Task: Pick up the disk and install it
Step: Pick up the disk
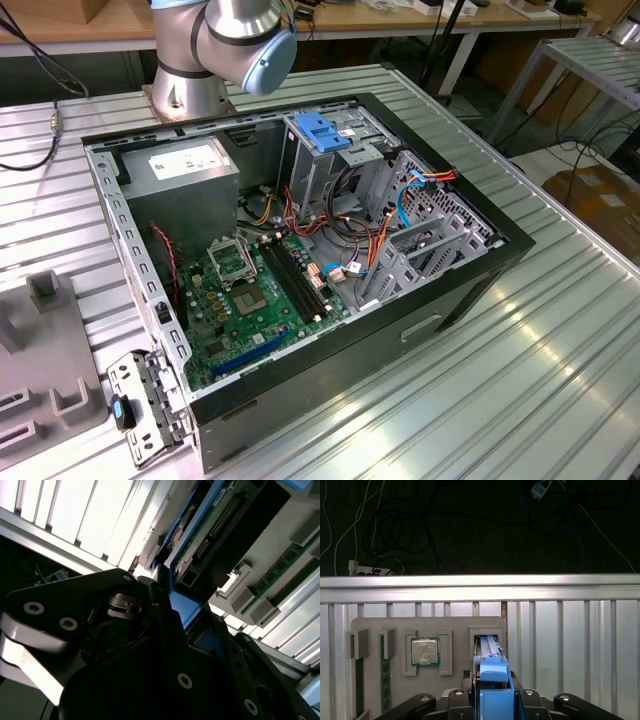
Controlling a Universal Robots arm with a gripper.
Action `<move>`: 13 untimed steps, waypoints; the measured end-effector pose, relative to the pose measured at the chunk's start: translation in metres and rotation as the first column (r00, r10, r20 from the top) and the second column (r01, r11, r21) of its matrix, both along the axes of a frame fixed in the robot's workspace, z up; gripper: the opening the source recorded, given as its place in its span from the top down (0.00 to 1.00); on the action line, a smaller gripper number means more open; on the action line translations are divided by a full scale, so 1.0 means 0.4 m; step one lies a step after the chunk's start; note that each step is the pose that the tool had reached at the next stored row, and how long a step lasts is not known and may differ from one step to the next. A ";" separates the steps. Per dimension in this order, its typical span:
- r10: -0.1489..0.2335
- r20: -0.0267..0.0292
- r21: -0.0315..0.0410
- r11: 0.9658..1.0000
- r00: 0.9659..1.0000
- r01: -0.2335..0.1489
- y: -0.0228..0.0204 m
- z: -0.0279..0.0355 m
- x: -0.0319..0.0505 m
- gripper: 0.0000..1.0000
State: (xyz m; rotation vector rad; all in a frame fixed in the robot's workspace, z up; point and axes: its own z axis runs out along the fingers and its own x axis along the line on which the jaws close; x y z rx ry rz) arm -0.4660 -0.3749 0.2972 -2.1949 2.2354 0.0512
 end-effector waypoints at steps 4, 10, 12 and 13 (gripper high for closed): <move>0.000 0.000 0.000 1.000 1.000 0.000 0.000 0.000 0.000 0.63; -0.005 0.000 0.000 1.000 1.000 0.005 0.000 0.000 0.000 0.63; -0.007 0.000 0.000 1.000 1.000 0.007 0.000 0.000 0.000 0.63; -0.008 0.000 0.000 1.000 1.000 0.008 0.000 0.000 0.000 0.63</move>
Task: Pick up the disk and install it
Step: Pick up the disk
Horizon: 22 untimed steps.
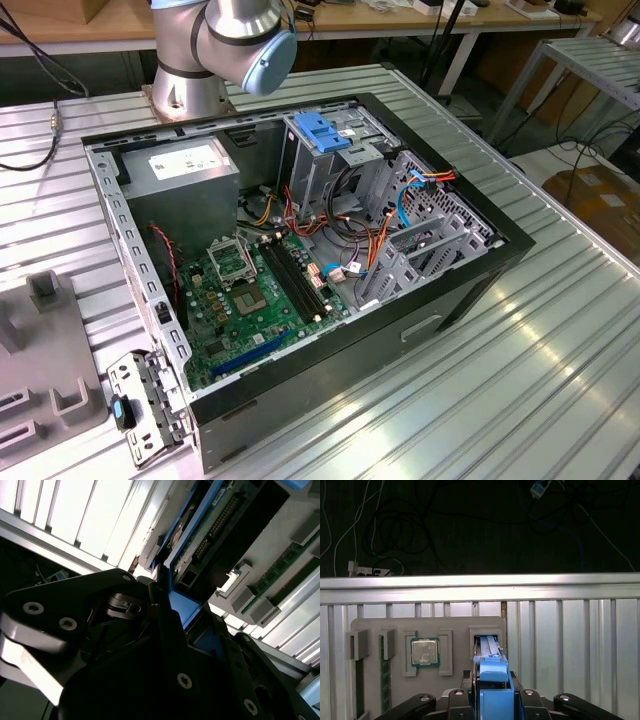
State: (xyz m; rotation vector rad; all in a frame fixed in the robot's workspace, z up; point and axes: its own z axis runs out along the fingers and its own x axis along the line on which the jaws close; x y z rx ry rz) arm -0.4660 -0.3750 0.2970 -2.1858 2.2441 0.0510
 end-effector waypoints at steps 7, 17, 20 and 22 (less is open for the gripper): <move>-0.008 0.000 0.000 1.000 1.000 0.008 0.000 0.000 0.000 0.63; -0.002 0.000 0.000 1.000 1.000 0.002 0.000 0.000 0.000 0.63; -0.002 0.000 0.000 1.000 1.000 0.002 0.000 0.000 0.000 0.63; -0.002 0.000 0.000 1.000 1.000 0.002 0.000 0.002 0.000 0.63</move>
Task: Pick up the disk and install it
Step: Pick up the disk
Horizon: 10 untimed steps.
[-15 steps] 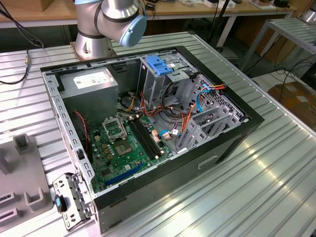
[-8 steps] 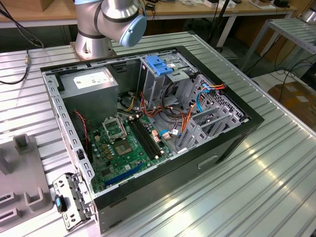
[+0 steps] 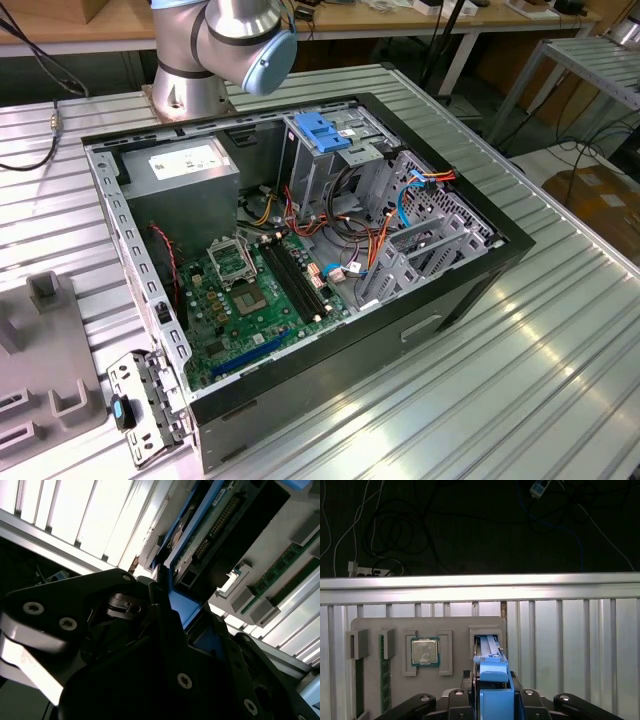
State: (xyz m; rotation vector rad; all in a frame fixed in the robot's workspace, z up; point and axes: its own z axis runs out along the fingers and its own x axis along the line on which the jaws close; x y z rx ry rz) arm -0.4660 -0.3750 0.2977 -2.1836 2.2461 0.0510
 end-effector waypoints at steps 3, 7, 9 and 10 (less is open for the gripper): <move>0.000 0.000 0.000 1.000 1.000 0.000 0.000 0.005 0.000 0.63; 0.000 0.000 0.000 1.000 1.000 0.000 0.000 0.014 0.000 0.63; 0.000 0.000 0.000 1.000 1.000 0.000 0.000 0.020 0.000 0.63; 0.000 0.000 0.000 1.000 1.000 0.000 0.000 0.024 0.000 0.63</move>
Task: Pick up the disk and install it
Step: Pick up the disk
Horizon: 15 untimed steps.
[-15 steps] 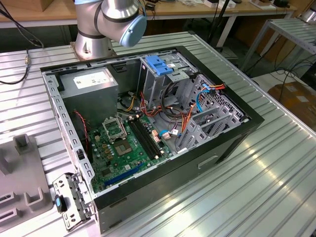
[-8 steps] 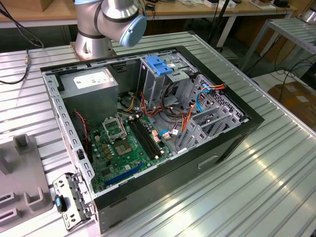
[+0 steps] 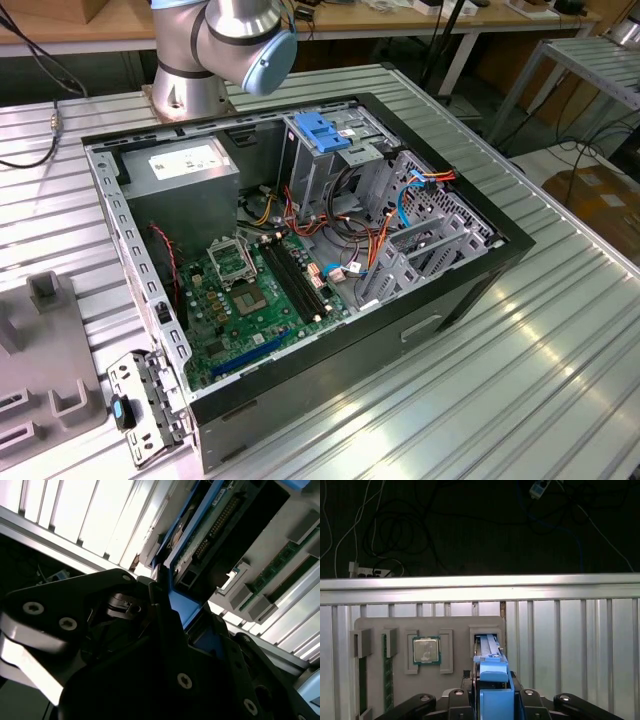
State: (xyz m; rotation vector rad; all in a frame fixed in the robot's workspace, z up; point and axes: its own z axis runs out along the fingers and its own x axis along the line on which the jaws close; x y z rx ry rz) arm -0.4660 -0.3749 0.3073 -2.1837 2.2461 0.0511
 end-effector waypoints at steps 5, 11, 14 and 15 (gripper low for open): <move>0.000 0.000 0.002 1.000 1.000 0.000 0.000 0.017 0.000 0.63; 0.000 0.000 0.004 1.000 1.000 0.000 0.000 0.031 0.000 0.63; 0.000 0.000 0.005 1.000 1.000 0.000 0.000 0.039 0.000 0.63; 0.000 0.000 0.005 1.000 1.000 0.000 0.000 0.042 0.000 0.63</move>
